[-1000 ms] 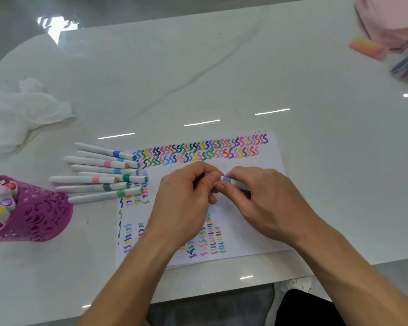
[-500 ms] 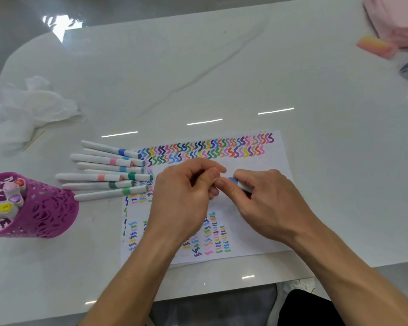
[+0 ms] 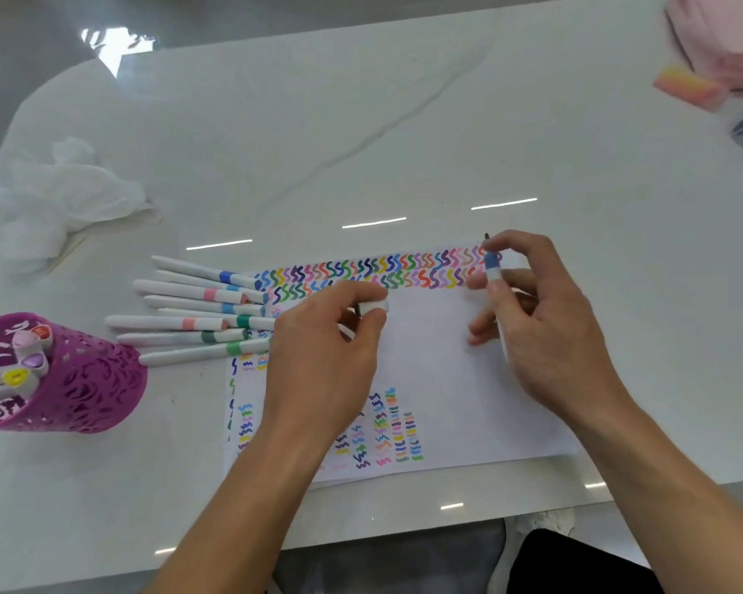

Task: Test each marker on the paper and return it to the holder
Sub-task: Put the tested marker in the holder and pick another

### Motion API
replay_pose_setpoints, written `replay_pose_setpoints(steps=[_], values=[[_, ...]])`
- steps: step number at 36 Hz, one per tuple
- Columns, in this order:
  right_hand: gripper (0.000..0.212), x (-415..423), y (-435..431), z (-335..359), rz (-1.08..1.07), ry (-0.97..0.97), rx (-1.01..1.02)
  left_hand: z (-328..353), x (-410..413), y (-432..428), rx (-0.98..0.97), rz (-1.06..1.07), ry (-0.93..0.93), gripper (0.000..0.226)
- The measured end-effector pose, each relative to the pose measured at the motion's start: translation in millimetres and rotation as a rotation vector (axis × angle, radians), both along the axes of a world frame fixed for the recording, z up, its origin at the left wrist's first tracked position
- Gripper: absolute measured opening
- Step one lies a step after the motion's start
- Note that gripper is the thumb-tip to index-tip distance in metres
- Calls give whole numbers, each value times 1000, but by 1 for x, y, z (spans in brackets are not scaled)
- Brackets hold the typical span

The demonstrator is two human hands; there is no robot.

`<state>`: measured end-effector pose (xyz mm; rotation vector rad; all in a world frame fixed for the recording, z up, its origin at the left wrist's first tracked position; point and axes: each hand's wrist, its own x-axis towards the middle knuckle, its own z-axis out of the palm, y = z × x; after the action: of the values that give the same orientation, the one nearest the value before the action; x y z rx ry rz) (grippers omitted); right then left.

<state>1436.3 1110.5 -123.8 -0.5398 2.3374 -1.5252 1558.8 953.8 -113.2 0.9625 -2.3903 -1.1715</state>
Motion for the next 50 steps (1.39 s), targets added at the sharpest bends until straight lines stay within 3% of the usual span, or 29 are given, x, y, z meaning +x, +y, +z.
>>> replay_pose_setpoints(steps=[7,12,16,18,20,24,27,50], values=[[41,-13,4,-4,-150,-272,-270,-4,0,2,-304,-147,-67,17],[31,-19,7,-11,-56,-169,-256,-8,-2,3,-361,-204,-60,16],[12,-22,7,-12,-84,-105,-245,-13,-4,5,-425,-249,-57,17],[19,-25,9,-14,-127,-102,-234,-15,-5,6,-460,-265,-55,17],[22,-28,11,-17,-148,-105,-226,-16,-5,6,-464,-264,-57,17],[4,-32,12,-19,-161,-125,-252,-18,-6,5,-454,-256,-63,18],[17,-32,12,-22,-158,-105,-238,-20,-6,3,-431,-252,-71,21],[18,-31,6,-20,-215,-92,-103,-17,-7,3,-355,-259,-189,25]])
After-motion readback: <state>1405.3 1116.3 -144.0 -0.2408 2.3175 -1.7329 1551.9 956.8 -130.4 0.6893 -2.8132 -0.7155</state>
